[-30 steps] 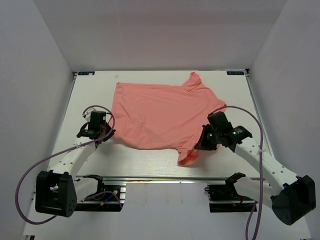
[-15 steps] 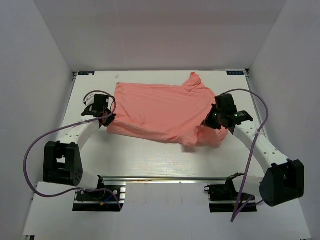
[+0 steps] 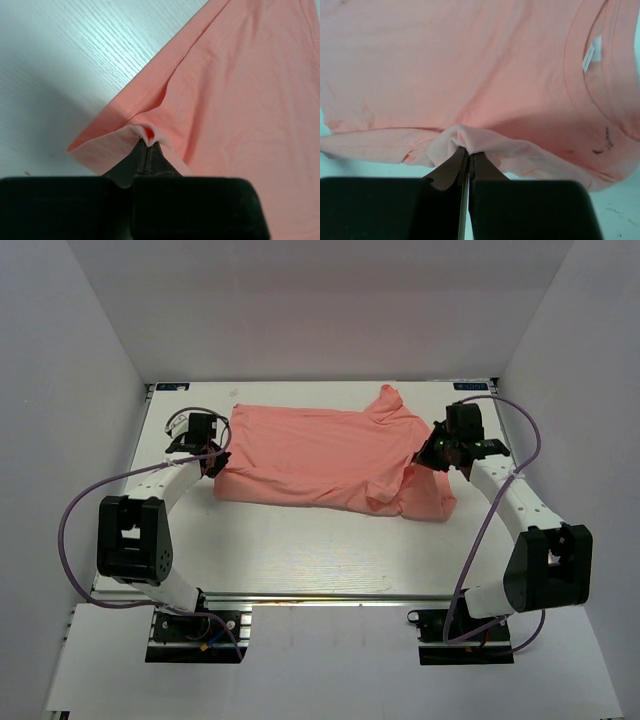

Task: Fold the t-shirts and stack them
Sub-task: Fold the flattened tshirt in 1/3 of the way

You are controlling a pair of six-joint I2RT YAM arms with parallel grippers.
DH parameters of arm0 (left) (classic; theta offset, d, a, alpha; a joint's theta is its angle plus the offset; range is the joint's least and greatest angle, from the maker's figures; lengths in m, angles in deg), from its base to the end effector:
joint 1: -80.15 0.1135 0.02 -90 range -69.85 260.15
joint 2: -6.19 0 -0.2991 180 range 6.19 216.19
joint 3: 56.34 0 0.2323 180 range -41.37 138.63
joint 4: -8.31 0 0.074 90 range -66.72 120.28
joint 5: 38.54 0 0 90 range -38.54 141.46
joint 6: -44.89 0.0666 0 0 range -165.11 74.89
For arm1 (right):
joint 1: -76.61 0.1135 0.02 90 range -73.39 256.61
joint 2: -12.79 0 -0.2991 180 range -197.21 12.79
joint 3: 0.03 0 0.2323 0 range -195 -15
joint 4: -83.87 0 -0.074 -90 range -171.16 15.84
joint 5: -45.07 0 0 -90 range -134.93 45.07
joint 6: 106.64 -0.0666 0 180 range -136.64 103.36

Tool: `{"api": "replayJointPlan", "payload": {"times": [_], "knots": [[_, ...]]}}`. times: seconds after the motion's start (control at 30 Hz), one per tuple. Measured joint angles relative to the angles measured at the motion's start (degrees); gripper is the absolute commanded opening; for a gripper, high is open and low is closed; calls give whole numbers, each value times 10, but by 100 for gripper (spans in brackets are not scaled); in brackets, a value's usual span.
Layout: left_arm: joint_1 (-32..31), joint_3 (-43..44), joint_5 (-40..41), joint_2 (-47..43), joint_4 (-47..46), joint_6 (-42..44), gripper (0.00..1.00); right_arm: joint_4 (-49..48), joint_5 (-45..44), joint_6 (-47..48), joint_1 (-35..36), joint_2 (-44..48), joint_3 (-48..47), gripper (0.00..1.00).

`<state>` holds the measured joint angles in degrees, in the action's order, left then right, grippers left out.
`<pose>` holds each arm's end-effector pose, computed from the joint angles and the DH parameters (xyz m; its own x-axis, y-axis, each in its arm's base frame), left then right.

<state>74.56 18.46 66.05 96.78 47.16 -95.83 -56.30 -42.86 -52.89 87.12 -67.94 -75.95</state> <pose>0.3268 -0.0151 0.2365 -0.4745 -0.7062 -0.5254 -0.6604 0.6803 -0.3179 0.2978 0.0577 0.2905 -0.6799 0.4749 -0.5588 0.2411 0.8644 0.4412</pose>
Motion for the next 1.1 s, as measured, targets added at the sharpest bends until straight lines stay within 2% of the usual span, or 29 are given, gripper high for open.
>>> {"api": "replayJointPlan", "payload": {"times": [0.23,0.43,0.7,0.97,1.03,1.07,1.1], "knots": [[7,15,21,7,-10,8,0,-14,3,38,-28,-6,-54,0],[11,43,26,38,-30,24,0,-14,29,53,-47,-52,-72,0],[11,100,12,106,-65,59,0,-10,45,65,-60,-105,-92,0],[12,188,-23,214,-89,103,0,-7,62,67,-73,-199,-166,0],[12,226,-28,256,-79,104,9,-5,75,67,-76,-237,-192,2],[12,246,-27,275,-70,104,40,2,79,67,-77,-259,-211,14],[12,263,-24,292,-60,104,50,6,84,66,-78,-282,-231,40]]}}
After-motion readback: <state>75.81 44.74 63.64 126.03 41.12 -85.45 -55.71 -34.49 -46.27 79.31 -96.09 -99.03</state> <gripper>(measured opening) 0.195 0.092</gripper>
